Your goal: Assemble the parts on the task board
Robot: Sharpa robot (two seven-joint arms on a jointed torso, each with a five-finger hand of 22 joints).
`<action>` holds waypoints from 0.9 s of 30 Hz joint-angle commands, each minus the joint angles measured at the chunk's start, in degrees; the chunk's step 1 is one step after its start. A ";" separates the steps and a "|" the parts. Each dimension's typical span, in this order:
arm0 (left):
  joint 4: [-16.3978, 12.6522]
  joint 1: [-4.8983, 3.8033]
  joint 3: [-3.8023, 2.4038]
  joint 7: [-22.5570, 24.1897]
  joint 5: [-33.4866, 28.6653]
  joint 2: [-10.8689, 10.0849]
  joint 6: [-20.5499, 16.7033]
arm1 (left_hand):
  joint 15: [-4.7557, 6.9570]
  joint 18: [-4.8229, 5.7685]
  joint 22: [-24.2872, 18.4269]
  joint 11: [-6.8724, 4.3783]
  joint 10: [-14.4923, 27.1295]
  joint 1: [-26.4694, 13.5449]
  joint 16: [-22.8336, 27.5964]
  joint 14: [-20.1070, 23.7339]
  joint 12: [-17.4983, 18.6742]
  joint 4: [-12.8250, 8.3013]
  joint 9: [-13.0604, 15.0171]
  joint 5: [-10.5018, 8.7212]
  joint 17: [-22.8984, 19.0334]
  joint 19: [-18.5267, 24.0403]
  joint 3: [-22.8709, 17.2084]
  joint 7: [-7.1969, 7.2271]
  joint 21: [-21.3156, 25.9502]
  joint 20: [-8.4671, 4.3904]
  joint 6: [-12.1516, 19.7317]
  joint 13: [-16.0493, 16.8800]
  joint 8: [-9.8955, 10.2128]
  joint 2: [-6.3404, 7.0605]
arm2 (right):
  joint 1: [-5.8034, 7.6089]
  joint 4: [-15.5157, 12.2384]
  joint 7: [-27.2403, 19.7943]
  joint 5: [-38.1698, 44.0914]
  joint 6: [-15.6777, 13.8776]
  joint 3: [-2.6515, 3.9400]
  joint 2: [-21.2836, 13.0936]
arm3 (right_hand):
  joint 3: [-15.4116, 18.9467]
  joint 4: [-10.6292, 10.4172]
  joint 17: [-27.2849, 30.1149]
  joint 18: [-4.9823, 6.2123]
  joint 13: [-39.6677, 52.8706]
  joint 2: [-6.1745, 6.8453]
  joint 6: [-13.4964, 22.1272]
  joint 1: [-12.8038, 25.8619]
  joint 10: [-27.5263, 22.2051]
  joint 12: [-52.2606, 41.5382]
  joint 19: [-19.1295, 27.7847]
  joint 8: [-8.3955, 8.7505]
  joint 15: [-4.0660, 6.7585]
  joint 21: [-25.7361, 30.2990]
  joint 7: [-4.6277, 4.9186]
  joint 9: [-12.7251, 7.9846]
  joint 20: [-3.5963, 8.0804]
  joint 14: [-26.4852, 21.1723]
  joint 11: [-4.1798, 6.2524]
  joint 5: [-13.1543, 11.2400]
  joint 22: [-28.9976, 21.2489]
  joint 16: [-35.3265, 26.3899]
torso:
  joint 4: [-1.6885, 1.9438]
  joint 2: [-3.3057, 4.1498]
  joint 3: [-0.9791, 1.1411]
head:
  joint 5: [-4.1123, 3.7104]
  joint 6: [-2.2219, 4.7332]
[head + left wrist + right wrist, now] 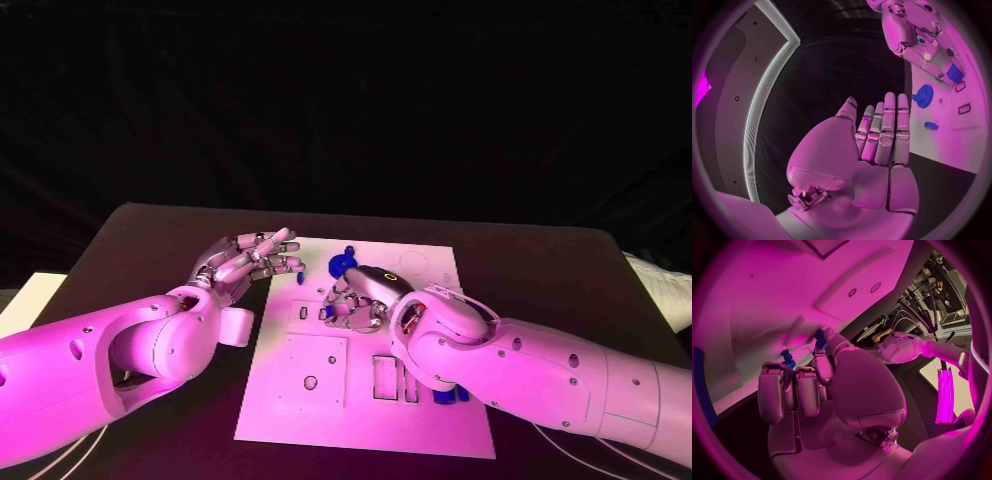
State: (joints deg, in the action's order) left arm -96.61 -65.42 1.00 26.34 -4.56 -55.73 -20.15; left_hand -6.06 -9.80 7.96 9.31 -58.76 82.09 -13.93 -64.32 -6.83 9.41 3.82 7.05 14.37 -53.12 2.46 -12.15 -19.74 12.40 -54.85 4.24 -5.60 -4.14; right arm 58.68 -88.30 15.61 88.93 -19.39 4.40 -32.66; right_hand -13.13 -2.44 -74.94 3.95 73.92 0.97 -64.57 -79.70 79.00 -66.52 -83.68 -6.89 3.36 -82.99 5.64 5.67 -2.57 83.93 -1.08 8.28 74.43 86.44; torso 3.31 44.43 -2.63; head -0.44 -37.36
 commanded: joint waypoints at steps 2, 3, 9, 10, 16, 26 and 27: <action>-0.17 -0.04 -0.04 0.75 -0.12 0.10 0.89 | -0.11 -0.67 -0.10 -0.10 -0.42 0.58 0.36 -0.17 0.27 -0.36 -0.07 0.32 0.05 -0.36 -0.04 -0.05 0.19 0.15 -0.36 -0.07 0.27 -0.15 | -0.29 0.37 1.99 3.30 2.97 -0.18 -0.20 | -0.28 -0.11 -9.55 -0.76 -1.56 -0.45 -1.04 -0.06 0.27 0.17 0.12 -0.30 0.19 0.31 -0.46 0.90 0.09 4.86 0.64 0.08 -0.07 0.14 | 0.00 -0.02 0.01 | -0.13 -0.16; -0.18 -0.04 -0.04 0.75 -0.12 0.10 0.90 | -0.11 -0.67 -0.10 -0.10 -0.42 0.58 0.36 -0.17 0.27 -0.36 -0.07 0.32 0.05 -0.36 -0.04 -0.05 0.19 0.15 -0.36 -0.07 0.27 -0.15 | -0.30 0.39 2.13 3.50 3.05 -0.18 -0.24 | -0.28 -0.11 -9.56 -0.76 -1.55 -0.45 -1.04 -0.06 0.28 0.16 0.12 -0.30 0.19 0.31 -0.46 0.90 0.09 4.87 0.64 0.08 -0.07 0.14 | 0.00 -0.02 0.01 | -0.13 -0.16; -0.15 -0.03 -0.04 0.70 -0.12 0.12 0.98 | -0.11 -0.67 -0.10 -0.10 -0.42 0.58 0.36 -0.17 0.27 -0.36 -0.07 0.32 0.05 -0.36 -0.04 -0.05 0.19 0.15 -0.36 -0.07 0.27 -0.15 | -0.35 0.28 3.24 4.62 3.95 -0.18 -0.50 | -0.27 -0.10 -9.58 -0.76 -1.51 -0.39 -1.06 0.01 0.30 0.12 0.11 -0.32 0.18 0.30 -0.47 0.91 0.08 4.87 0.64 0.07 -0.05 0.15 | 0.09 -0.01 0.02 | -0.32 -0.28; -0.14 -0.03 -0.04 0.68 -0.12 0.12 1.00 | -0.11 -0.67 -0.10 -0.10 -0.42 0.58 0.36 -0.17 0.27 -0.36 -0.07 0.32 0.05 -0.36 -0.04 -0.05 0.19 0.15 -0.36 -0.07 0.27 -0.15 | -0.36 0.24 3.40 4.79 4.28 -0.17 -0.54 | -0.27 -0.10 -9.56 -0.76 -1.56 -0.35 -1.08 0.06 0.27 0.18 0.12 -0.32 0.18 0.31 -0.47 0.92 0.08 4.86 0.64 0.06 -0.06 0.14 | 0.09 -0.01 0.01 | -0.31 -0.28; -0.16 -0.03 -0.04 0.62 -0.12 0.15 1.05 | -0.12 -0.67 -0.11 -0.09 -0.42 0.58 0.38 -0.15 0.30 -0.38 -0.07 0.32 0.07 -0.36 -0.04 -0.06 0.21 0.15 -0.36 -0.08 0.29 -0.15 | -0.39 0.14 4.23 5.43 5.72 -0.17 -0.63 | -0.25 -0.05 -9.48 -0.74 -1.63 -0.15 -1.07 0.20 0.22 0.31 0.16 -0.32 0.17 0.37 -0.47 0.93 0.07 4.85 0.64 0.11 -0.17 0.09 | 0.05 -0.01 -0.03 | -0.26 -0.29; -0.36 -0.03 -0.04 0.58 -0.12 0.17 1.07 | -0.12 -0.67 -0.12 -0.09 -0.42 0.57 0.41 -0.14 0.32 -0.39 -0.07 0.31 0.09 -0.35 -0.05 -0.07 0.22 0.15 -0.35 -0.08 0.31 -0.14 | -0.40 0.50 5.00 5.74 7.98 -0.17 -0.56 | 0.32 -0.57 -9.40 -0.69 -2.63 1.33 -0.22 2.22 -0.54 1.86 0.29 0.23 -0.08 0.60 -0.04 0.77 -0.10 4.81 0.30 -0.18 -0.48 -0.02 | 0.03 -0.06 -0.05 | -0.23 -0.36; -0.37 -0.03 -0.04 0.57 -0.12 0.17 1.07 | -0.12 -0.67 -0.12 -0.09 -0.42 0.57 0.41 -0.14 0.32 -0.39 -0.07 0.31 0.09 -0.35 -0.05 -0.07 0.22 0.15 -0.35 -0.08 0.31 -0.14 | -0.40 0.53 5.05 5.75 8.12 -0.17 -0.54 | 0.57 -0.73 -9.44 -0.68 -2.94 1.73 0.07 2.66 -0.78 2.31 0.31 0.41 -0.16 0.65 0.10 0.71 -0.16 4.82 0.19 -0.30 -0.54 0.00 | 0.04 -0.06 -0.05 | -0.25 -0.36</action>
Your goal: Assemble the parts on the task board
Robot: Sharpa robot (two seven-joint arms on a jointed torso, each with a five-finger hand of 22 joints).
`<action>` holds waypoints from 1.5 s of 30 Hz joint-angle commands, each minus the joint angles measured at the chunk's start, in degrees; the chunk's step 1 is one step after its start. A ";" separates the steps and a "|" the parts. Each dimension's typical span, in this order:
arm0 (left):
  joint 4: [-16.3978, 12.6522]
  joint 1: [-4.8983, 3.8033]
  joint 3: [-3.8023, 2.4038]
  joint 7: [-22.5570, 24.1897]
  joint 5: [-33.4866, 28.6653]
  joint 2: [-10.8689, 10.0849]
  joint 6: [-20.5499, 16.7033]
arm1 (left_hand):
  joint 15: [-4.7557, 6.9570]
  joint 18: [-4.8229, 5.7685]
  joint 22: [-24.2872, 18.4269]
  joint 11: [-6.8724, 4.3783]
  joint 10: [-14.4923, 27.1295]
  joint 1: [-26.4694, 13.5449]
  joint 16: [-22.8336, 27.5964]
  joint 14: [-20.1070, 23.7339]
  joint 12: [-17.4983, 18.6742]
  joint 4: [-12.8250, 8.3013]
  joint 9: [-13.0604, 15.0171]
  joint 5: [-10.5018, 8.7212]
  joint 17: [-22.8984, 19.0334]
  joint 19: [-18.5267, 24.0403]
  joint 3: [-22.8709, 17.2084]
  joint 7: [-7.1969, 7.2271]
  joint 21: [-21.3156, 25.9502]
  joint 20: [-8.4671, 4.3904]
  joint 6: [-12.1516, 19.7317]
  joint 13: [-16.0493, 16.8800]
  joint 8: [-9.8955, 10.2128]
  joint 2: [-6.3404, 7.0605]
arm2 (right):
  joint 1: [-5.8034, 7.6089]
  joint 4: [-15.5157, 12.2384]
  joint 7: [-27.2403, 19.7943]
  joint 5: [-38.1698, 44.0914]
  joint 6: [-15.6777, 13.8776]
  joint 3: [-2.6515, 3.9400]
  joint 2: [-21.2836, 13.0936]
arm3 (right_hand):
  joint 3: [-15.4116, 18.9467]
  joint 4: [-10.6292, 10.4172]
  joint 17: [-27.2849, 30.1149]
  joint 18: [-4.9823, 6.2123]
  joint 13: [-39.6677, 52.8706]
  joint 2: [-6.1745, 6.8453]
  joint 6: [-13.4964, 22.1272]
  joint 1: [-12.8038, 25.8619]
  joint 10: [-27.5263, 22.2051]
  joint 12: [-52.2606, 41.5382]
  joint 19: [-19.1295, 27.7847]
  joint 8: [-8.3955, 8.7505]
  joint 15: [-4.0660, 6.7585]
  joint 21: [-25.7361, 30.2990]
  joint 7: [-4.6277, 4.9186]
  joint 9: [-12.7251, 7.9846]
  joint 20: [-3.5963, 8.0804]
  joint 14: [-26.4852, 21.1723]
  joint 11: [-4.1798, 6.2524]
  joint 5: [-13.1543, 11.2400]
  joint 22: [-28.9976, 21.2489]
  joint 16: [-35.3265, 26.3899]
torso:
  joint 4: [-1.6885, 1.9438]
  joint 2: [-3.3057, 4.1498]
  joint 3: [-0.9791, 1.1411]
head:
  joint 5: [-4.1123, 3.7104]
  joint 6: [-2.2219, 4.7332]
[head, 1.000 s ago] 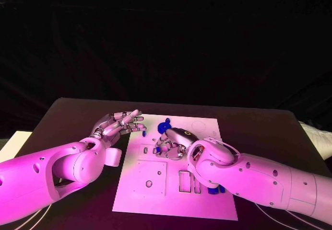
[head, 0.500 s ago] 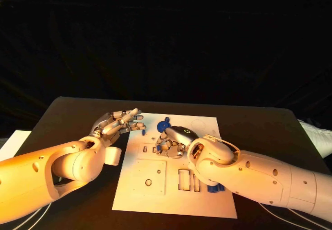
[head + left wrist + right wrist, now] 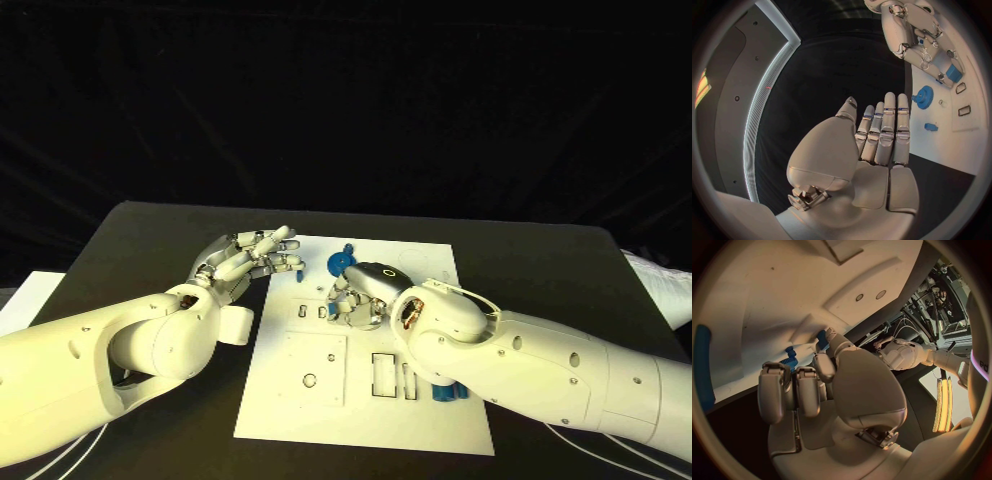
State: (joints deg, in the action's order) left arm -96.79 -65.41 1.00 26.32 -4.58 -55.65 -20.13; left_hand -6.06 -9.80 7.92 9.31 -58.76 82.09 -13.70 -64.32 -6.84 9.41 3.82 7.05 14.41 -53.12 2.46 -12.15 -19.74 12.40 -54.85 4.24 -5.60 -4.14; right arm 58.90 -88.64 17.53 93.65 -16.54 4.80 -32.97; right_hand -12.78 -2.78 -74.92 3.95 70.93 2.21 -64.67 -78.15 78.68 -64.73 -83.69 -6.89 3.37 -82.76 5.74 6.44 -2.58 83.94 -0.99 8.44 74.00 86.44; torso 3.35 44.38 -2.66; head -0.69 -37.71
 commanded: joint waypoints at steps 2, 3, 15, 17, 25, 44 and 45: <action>-0.20 -0.03 -0.04 0.59 -0.09 0.07 1.04 | -0.12 -0.67 -0.08 -0.09 -0.42 0.57 0.18 -0.14 0.32 -0.39 -0.07 0.31 0.05 -0.35 -0.05 -0.07 0.22 0.15 -0.36 -0.09 0.31 -0.14 | -0.61 0.94 3.21 1.04 5.55 -0.56 -0.18 | 0.57 -0.61 -9.49 -0.67 -0.42 1.07 0.68 1.70 -0.85 1.22 0.35 0.71 -0.30 0.48 0.22 -0.18 -0.26 4.82 -0.08 -0.57 -0.20 0.01 | 0.00 -0.01 -0.02 | -0.01 -0.02; -0.20 -0.03 -0.04 0.59 -0.09 0.06 1.03 | -0.12 -0.67 -0.08 -0.09 -0.42 0.57 0.18 -0.14 0.32 -0.39 -0.07 0.31 0.05 -0.35 -0.05 -0.07 0.22 0.15 -0.36 -0.09 0.31 -0.14 | -0.61 0.97 3.25 1.04 5.63 -0.56 -0.15 | 0.72 -0.70 -9.49 -0.66 -0.65 1.31 0.96 1.92 -1.04 1.56 0.38 0.88 -0.37 0.52 0.33 -0.24 -0.31 4.82 -0.17 -0.61 -0.27 0.01 | -0.01 0.00 -0.02 | 0.00 -0.01; -0.22 -0.03 -0.04 0.49 -0.09 0.04 1.06 | -0.12 -0.67 -0.08 -0.09 -0.42 0.57 0.18 -0.14 0.32 -0.39 -0.07 0.31 0.05 -0.35 -0.05 -0.07 0.22 0.15 -0.36 -0.09 0.31 -0.14 | -0.61 1.12 3.98 1.47 4.53 -0.57 0.19 | 1.95 -1.73 -9.54 -0.57 -2.07 3.01 3.60 3.60 -2.45 3.67 0.61 2.34 -1.17 0.87 1.36 -0.80 -1.05 4.80 -1.10 -1.10 -0.76 -0.04 | 0.04 0.01 -0.03 | -0.09 0.02; -0.21 -0.03 -0.04 0.47 -0.09 0.04 1.06 | -0.12 -0.67 -0.08 -0.09 -0.42 0.57 0.18 -0.14 0.32 -0.39 -0.07 0.31 0.05 -0.35 -0.05 -0.07 0.22 0.15 -0.36 -0.09 0.31 -0.14 | -0.61 1.12 4.05 1.50 4.27 -0.57 0.20 | 1.99 -1.77 -9.53 -0.57 -2.13 3.06 3.65 3.65 -2.50 3.76 0.62 2.36 -1.19 0.88 1.37 -0.81 -1.07 4.80 -1.12 -1.13 -0.78 -0.05 | 0.03 0.01 -0.03 | -0.08 0.03; -0.19 -0.03 -0.04 0.41 -0.12 0.04 1.10 | -0.14 -0.66 -0.12 -0.06 -0.40 0.53 0.26 -0.10 0.40 -0.43 -0.07 0.31 0.11 -0.33 -0.06 -0.10 0.27 0.16 -0.34 -0.10 0.39 -0.13 | -0.61 1.02 4.20 1.58 2.93 -0.57 0.20 | 3.64 -3.21 -9.46 -0.46 -3.76 4.40 5.10 5.04 -3.83 5.93 0.85 2.90 -1.53 1.23 1.66 -1.07 -1.45 4.75 -1.47 -2.64 -1.30 -0.17 | -0.03 0.02 0.01 | -0.09 0.12; 0.92 -0.04 -0.03 -4.99 6.26 0.02 2.05 | 2.67 -0.74 1.57 -1.84 -4.28 -0.32 -4.71 -9.63 -0.19 -0.88 0.05 0.50 4.59 -7.08 -0.08 1.09 -3.73 -2.48 -1.65 0.42 0.79 0.36 | -1.05 -3.83 -16.24 -4.26 -12.99 0.05 -3.44 | 11.29 -10.63 -9.50 -0.22 -6.19 6.33 8.68 2.21 -6.56 7.54 1.40 2.55 -2.41 2.11 2.68 -2.38 -2.31 4.70 -2.45 -2.26 -2.55 -0.41 | -0.22 -0.15 0.15 | -0.05 0.28; 1.15 -0.04 -0.03 -6.49 7.77 0.07 2.37 | 3.30 -0.80 2.18 -2.32 -5.61 -0.58 -6.51 -12.02 -0.53 -0.80 0.07 0.55 5.99 -8.82 -0.05 1.49 -5.01 -3.19 -1.99 0.66 0.81 0.45 | -0.98 -4.37 -18.47 -5.58 -12.89 0.25 -4.00 | 11.43 -10.77 -9.53 -0.22 -6.11 6.22 8.72 2.02 -6.52 7.37 1.39 2.53 -2.41 2.10 2.68 -2.39 -2.32 4.70 -2.48 -2.04 -2.52 -0.40 | -0.27 -0.29 0.20 | 0.04 0.20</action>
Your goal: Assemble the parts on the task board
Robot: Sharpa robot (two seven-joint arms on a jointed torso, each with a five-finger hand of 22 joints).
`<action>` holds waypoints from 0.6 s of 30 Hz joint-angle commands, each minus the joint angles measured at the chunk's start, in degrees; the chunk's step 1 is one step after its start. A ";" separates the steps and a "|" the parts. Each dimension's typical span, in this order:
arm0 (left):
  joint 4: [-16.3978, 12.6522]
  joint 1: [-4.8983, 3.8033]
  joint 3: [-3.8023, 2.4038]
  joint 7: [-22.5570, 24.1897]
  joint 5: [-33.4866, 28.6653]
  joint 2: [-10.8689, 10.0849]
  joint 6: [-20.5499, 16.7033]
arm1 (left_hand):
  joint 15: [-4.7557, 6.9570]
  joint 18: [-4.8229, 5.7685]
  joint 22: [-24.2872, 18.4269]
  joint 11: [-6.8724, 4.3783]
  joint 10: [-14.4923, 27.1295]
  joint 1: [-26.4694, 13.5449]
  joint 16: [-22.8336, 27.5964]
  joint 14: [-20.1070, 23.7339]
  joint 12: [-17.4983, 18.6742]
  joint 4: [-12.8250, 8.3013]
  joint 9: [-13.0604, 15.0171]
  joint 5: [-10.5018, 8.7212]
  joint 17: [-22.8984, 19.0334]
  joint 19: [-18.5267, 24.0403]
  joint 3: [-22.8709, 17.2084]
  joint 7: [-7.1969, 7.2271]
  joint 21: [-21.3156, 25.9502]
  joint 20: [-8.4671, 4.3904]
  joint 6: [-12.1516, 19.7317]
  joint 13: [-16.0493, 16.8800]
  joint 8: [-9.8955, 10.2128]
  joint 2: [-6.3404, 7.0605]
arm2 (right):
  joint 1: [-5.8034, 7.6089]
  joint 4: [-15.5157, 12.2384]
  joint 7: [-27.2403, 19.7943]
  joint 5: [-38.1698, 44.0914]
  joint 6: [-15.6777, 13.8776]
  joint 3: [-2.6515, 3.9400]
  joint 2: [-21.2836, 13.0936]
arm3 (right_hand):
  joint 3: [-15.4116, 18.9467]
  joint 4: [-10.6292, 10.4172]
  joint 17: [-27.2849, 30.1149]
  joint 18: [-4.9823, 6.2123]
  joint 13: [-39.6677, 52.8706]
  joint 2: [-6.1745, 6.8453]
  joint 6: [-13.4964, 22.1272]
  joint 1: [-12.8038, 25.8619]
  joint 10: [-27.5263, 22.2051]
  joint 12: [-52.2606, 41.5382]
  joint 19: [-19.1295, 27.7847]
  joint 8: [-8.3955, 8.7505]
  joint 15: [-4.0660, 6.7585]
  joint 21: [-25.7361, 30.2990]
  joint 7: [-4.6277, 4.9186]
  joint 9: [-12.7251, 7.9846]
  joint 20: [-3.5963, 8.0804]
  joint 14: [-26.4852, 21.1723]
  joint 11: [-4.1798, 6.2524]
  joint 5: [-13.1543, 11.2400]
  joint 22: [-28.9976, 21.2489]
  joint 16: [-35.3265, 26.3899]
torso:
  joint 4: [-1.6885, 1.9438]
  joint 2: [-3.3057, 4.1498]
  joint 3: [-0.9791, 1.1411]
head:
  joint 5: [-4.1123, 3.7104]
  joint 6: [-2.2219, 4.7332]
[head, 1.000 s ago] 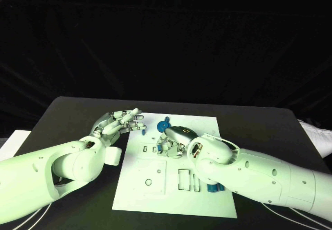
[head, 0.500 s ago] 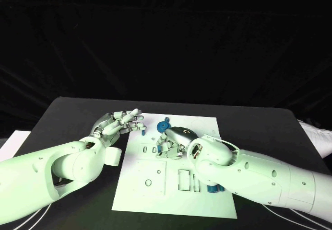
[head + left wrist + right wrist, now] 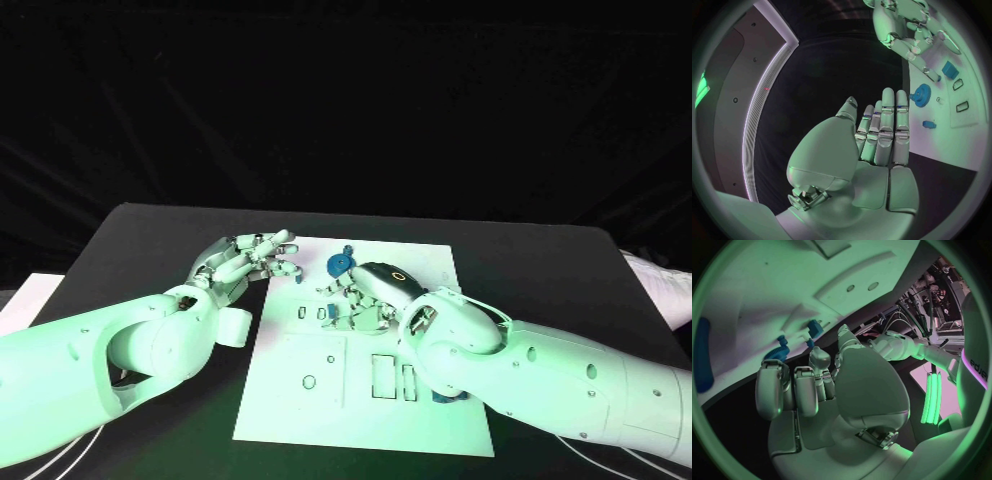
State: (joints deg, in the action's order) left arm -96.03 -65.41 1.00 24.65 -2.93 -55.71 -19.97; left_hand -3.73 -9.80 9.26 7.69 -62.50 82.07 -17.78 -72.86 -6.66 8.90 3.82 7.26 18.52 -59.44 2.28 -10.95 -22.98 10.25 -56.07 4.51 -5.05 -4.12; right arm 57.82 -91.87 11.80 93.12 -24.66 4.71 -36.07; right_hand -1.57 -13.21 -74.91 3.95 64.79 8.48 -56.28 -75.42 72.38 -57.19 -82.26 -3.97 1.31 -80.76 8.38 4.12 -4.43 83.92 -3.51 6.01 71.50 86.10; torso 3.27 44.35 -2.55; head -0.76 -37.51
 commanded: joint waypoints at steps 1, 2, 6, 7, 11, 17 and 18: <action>0.61 -0.04 -0.04 -6.49 7.86 0.17 2.55 | 1.50 -0.78 1.46 -1.20 -3.24 -0.74 -4.45 -5.66 -1.11 -0.26 0.09 0.32 3.36 -4.02 0.16 0.48 -3.02 -1.54 -1.12 0.69 0.26 0.61 | 0.22 -1.77 -14.65 -6.39 -4.52 0.54 -1.56 | 0.36 -0.41 -9.71 -0.23 0.30 -0.21 0.53 -1.08 -0.05 -0.59 -0.04 -0.33 -0.37 0.10 0.08 -0.12 -0.48 4.75 0.02 0.74 0.00 0.05 | -0.24 -0.42 0.17 | 0.19 0.01; 0.82 -0.05 -0.04 -8.32 9.86 0.20 2.98 | 2.17 -0.85 2.23 -1.83 -5.38 -1.00 -7.16 -8.35 -2.00 -0.10 0.24 0.27 5.13 -5.83 0.18 0.85 -4.55 -2.16 -1.97 1.25 -0.04 0.67 | 0.40 -2.51 -16.29 -7.75 -4.12 0.73 -2.37 | 0.43 -0.45 -9.70 -0.23 0.45 -0.30 0.59 -1.21 0.05 -0.81 -0.04 -0.33 -0.38 0.11 0.09 -0.13 -0.48 4.75 0.01 0.83 0.00 0.03 | -0.27 -0.51 0.21 | 0.30 0.08; 1.29 -0.16 -0.05 -16.92 17.79 0.30 4.85 | 4.27 -0.52 6.44 -3.94 -11.70 -1.76 -40.87 -13.23 -5.64 0.72 0.58 0.31 37.63 -10.32 0.15 2.55 -11.66 -4.57 -4.08 4.73 -0.39 1.32 | 1.60 -5.42 -19.74 -14.01 -1.95 1.35 -6.14 | 0.65 -0.53 -9.49 -0.17 0.44 -0.36 0.64 -1.35 0.02 -0.85 0.08 -0.34 -0.39 0.26 0.10 -0.13 -0.50 4.69 -0.01 0.90 -0.29 -0.13 | -0.43 -1.15 0.55 | 0.67 0.00; 1.41 -0.25 -0.06 -19.06 19.54 0.33 5.59 | 4.52 -0.67 8.32 -4.52 -11.18 -2.01 -47.76 -13.26 -7.72 0.82 0.79 0.42 44.36 -11.07 0.43 2.94 -14.52 -5.31 -4.31 6.98 -0.62 2.07 | 2.01 -5.94 -20.09 -15.79 -1.34 1.46 -7.03 | 0.71 -0.51 -9.37 -0.15 0.37 -0.56 0.65 -1.63 -0.07 -0.79 0.13 -0.38 -0.40 0.32 0.11 -0.13 -0.51 4.66 -0.02 0.97 -0.38 -0.23 | -0.54 -1.31 0.63 | 0.69 0.06; 2.38 -2.06 -0.13 -31.30 31.31 1.16 10.61 | 5.86 0.41 17.22 -5.30 -11.60 -4.93 -60.11 -13.74 -18.44 3.00 1.90 0.24 57.21 -11.76 1.88 3.71 -23.64 -5.58 -5.34 16.20 -2.68 2.75 | 5.06 -7.18 -20.68 -25.80 0.39 1.83 -11.87 | 0.86 -0.45 -8.20 0.08 -0.01 -1.66 0.62 -2.45 -0.42 -0.48 0.64 -0.55 -0.38 0.99 0.09 -0.10 -0.52 4.34 0.01 1.35 -1.54 -1.15 | -1.00 -2.25 1.02 | 1.19 -0.48; 3.83 -5.70 -0.15 -46.77 45.27 3.59 16.98 | 6.87 3.76 44.30 -7.01 -10.21 -9.20 -71.20 -16.76 -46.75 7.44 7.04 -0.02 70.19 -18.19 5.52 6.05 -44.94 -7.23 -7.10 43.40 -9.92 2.01 | 8.46 -5.45 -20.52 -35.58 1.28 1.97 -17.32 | 1.29 -0.28 -6.71 0.38 -0.76 -2.75 0.03 -3.01 -0.85 0.17 1.29 -1.05 -0.24 1.92 -0.11 0.04 -0.42 3.94 0.19 3.13 -3.10 -2.40 | -1.44 -3.41 1.28 | 1.50 -0.79; 4.17 -6.20 -0.15 -48.61 46.87 4.11 17.91 | 7.01 3.90 47.04 -7.15 -10.77 -9.79 -71.96 -17.04 -50.20 7.27 8.22 0.11 71.15 -18.71 6.34 6.53 -46.96 -7.31 -6.70 46.87 -11.21 1.99 | 8.69 -5.09 -20.53 -36.24 1.23 1.97 -17.89 | 1.31 -0.26 -6.70 0.38 -0.75 -2.79 -0.01 -3.05 -0.82 0.14 1.29 -1.08 -0.23 1.93 -0.13 0.05 -0.41 3.94 0.21 3.20 -3.11 -2.42 | -1.44 -3.50 1.26 | 1.54 -0.81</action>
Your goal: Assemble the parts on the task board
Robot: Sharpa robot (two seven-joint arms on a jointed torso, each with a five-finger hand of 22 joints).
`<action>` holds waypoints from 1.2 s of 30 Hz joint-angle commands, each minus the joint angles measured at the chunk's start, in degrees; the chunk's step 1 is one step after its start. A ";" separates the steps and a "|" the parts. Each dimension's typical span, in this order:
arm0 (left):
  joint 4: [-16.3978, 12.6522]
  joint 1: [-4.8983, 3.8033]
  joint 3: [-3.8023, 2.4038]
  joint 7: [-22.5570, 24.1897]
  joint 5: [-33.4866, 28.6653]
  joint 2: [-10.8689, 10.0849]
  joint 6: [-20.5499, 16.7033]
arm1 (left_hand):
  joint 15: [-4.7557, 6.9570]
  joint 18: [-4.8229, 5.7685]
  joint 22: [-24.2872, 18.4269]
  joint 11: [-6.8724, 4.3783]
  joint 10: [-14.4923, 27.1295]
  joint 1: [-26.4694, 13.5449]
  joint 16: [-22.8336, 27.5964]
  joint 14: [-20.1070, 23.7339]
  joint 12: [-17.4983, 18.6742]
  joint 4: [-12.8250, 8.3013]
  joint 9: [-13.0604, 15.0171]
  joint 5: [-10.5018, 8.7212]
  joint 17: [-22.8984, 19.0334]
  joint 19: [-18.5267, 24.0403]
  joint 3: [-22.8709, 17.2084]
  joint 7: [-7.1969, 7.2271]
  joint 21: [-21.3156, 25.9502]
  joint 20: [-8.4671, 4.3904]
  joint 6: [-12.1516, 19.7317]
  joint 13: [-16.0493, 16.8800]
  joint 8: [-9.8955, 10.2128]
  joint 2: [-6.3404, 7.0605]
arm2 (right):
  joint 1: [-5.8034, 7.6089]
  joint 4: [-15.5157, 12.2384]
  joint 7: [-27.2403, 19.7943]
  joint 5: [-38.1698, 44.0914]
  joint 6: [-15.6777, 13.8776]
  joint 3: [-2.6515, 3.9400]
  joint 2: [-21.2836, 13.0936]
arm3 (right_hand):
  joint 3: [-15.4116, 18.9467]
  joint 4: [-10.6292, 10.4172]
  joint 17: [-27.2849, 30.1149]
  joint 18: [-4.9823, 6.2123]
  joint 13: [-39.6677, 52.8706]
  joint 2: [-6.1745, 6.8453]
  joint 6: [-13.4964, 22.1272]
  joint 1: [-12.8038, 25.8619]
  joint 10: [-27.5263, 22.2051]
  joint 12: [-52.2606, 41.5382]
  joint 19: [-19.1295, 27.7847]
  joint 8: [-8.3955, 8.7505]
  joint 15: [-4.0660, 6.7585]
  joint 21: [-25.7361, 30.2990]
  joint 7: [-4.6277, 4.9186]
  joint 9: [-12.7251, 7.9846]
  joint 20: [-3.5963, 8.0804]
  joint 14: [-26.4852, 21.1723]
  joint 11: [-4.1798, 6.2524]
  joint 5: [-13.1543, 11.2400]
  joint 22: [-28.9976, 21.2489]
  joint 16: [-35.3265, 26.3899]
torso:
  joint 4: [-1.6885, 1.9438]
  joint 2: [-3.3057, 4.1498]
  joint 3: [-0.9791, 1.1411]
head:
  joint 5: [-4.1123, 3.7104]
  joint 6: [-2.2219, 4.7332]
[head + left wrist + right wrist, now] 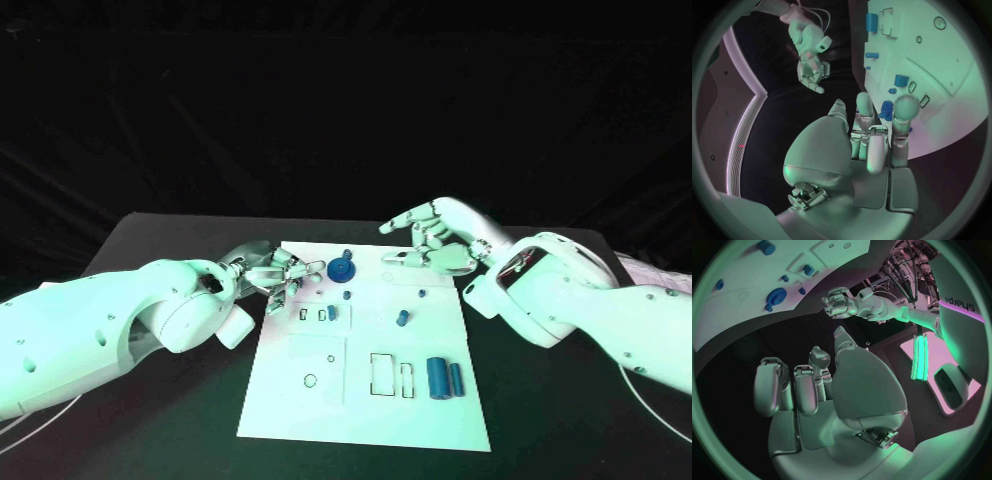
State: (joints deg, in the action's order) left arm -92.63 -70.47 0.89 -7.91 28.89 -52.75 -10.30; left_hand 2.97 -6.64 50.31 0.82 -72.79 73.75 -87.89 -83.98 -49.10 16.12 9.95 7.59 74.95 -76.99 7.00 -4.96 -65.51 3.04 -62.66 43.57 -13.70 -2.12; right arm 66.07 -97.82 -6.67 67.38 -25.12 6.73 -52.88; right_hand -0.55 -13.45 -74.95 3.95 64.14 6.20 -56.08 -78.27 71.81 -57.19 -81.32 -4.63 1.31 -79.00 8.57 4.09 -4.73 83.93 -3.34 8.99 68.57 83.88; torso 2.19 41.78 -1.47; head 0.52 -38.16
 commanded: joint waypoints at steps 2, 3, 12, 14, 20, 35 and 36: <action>1.72 -2.11 -0.03 -20.15 19.20 2.64 10.83 | 0.66 1.56 11.47 -0.60 -2.11 -1.73 -2.11 -6.02 -13.11 0.32 4.21 -0.29 15.05 -2.72 2.24 1.05 -8.11 -0.25 -0.37 13.63 -4.98 -0.65 | 0.85 1.80 -2.08 -11.79 1.43 -0.03 -2.23 | 0.34 0.03 -6.62 0.38 -0.08 -0.57 -0.28 -0.26 -0.19 0.06 0.35 -0.48 -0.20 0.20 -0.35 0.10 -0.10 3.93 0.06 0.34 -0.20 -0.25 | -0.43 -1.16 0.27 | 0.39 -0.35; 2.27 -2.49 -0.02 -21.83 21.27 3.45 12.16 | 0.69 1.89 13.54 -0.93 -2.58 -1.71 -2.11 -6.02 -14.47 0.33 4.92 -0.28 15.05 -3.40 2.40 1.06 -9.43 -0.34 -0.37 15.13 -5.74 -0.79 | 0.99 2.26 -2.09 -12.28 1.34 -0.03 -2.65 | 0.36 0.05 -6.61 0.37 -0.07 -0.60 -0.30 -0.29 -0.17 0.04 0.34 -0.49 -0.20 0.19 -0.36 0.10 -0.09 3.92 0.07 0.39 -0.17 -0.26 | -0.49 -1.27 0.36 | 0.55 -0.52; 7.00 -4.30 0.05 -28.17 29.73 9.96 18.80 | 1.42 3.13 21.04 -1.78 -2.09 -1.06 -2.11 -6.02 -17.18 0.33 13.61 -0.25 15.05 -6.80 3.52 1.74 -13.92 -1.23 3.60 18.26 -13.12 -2.29 | 1.41 5.56 -1.87 -13.98 0.84 -0.01 -3.65 | 0.44 0.16 -6.49 0.38 -0.12 -0.71 -0.38 -0.44 -0.13 0.03 0.33 -0.56 -0.15 0.22 -0.40 0.11 -0.05 3.90 0.11 0.59 -0.20 -0.37 | -0.97 -1.62 0.66 | 1.03 -1.09; 8.10 -4.61 0.10 -28.77 30.95 11.23 20.16 | 1.48 3.29 21.96 -1.91 -2.30 -1.53 -2.11 -6.02 -17.78 0.35 15.36 -0.29 15.05 -7.19 3.87 1.88 -14.41 -1.32 4.29 18.93 -14.48 -2.60 | 1.43 6.08 -1.70 -14.08 0.77 -0.01 -3.67 | 0.49 0.19 -6.37 0.39 -0.21 -0.83 -0.42 -0.51 -0.14 0.09 0.35 -0.60 -0.13 0.29 -0.42 0.11 -0.02 3.87 0.14 0.74 -0.30 -0.48 | -0.91 -1.64 0.67 | 0.97 -1.30; 10.63 -5.23 0.41 -29.66 32.77 13.92 22.47 | 1.92 3.76 24.56 -2.22 -3.22 -3.01 -2.11 -6.02 -19.70 0.41 20.22 -0.63 15.05 -8.14 5.10 2.43 -15.85 -1.61 6.02 21.02 -17.95 -3.36 | 1.45 7.07 -1.22 -14.19 0.80 -0.01 -3.59 | 0.59 0.17 -6.25 0.42 -0.45 -0.86 -0.43 -0.46 -0.28 0.36 0.41 -0.61 -0.11 0.38 -0.43 0.11 -0.01 3.85 0.15 0.82 -0.46 -0.59 | -0.90 -1.50 0.68 | 1.46 -1.49; 15.15 -5.50 1.16 -30.68 33.49 18.51 26.84 | 2.02 4.06 26.32 -2.38 -3.54 -5.23 -2.11 -6.02 -20.57 0.54 23.81 -2.03 15.05 -8.69 7.18 2.59 -16.80 -1.77 7.45 22.00 -19.75 -3.60 | 1.46 8.24 -0.51 -14.21 1.02 -0.02 -3.30 | 0.85 0.10 -5.95 0.50 -0.74 -0.86 -0.40 -0.28 -0.44 0.66 0.56 -0.62 -0.10 0.61 -0.43 0.10 0.02 3.77 0.15 0.88 -0.86 -0.85 | -0.98 -1.30 0.56 | 1.53 -2.14; 15.30 -5.50 1.22 -30.71 33.49 18.68 27.03 | 2.02 4.06 26.34 -2.38 -3.55 -5.25 -2.11 -6.02 -20.59 0.54 23.84 -2.04 15.05 -8.70 7.20 2.59 -16.81 -1.77 7.46 22.02 -19.76 -3.61 | 1.46 8.27 -0.48 -14.21 1.04 -0.02 -3.28 | 0.90 0.08 -5.84 0.52 -0.77 -0.85 -0.39 -0.25 -0.45 0.69 0.61 -0.62 -0.10 0.69 -0.43 0.09 0.03 3.75 0.15 0.89 -1.00 -0.94 | -0.98 -1.27 0.55 | 1.55 -2.16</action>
State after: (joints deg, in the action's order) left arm -77.56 -75.91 2.09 -37.85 61.55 -34.31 13.70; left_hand 4.63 -3.55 74.95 -1.66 -75.86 69.04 -89.83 -83.99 -69.41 16.66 33.74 5.93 74.93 -83.95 13.99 -2.41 -82.12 1.44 -55.55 65.53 -33.17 -5.73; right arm 67.51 -89.59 -7.42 53.31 -24.65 6.69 -56.24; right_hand 0.00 -13.35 -74.92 3.95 63.46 5.74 -56.29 -78.73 71.70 -56.89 -81.12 -5.07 1.32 -78.51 8.37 4.12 -4.52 83.93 -3.22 9.53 67.65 83.32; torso 1.16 40.43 -0.89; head 2.10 -40.23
